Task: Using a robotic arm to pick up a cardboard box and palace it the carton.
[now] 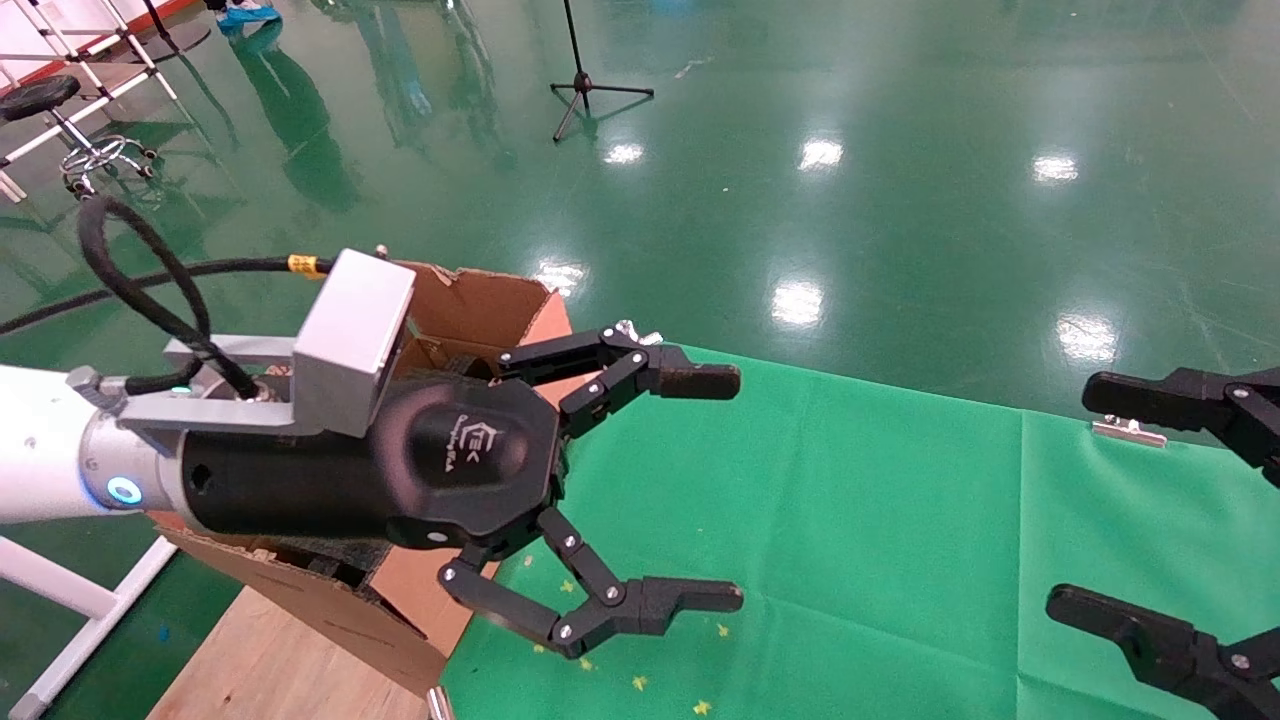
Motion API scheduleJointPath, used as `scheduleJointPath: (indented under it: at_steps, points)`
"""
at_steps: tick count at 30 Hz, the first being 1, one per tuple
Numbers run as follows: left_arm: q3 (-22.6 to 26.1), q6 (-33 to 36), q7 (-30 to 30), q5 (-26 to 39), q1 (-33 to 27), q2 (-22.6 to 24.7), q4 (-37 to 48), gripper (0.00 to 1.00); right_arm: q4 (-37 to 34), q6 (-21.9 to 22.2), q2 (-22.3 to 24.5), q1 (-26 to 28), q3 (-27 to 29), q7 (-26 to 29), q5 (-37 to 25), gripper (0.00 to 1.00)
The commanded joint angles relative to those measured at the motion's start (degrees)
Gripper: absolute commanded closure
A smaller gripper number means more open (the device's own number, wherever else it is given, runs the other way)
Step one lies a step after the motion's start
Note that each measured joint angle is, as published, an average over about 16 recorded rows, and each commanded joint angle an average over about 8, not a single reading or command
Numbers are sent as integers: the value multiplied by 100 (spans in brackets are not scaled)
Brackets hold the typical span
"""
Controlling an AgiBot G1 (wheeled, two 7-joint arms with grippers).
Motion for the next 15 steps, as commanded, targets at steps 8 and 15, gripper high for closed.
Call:
scheduleJointPath:
  at_steps: [8, 15]
  points:
    - [28, -12, -11, 34, -34, 0, 38, 0, 0, 0, 0, 0, 0, 0, 0, 0]
    - [39, -15, -14, 48, -48, 0, 52, 0, 0, 0, 0, 0, 0, 0, 0, 0]
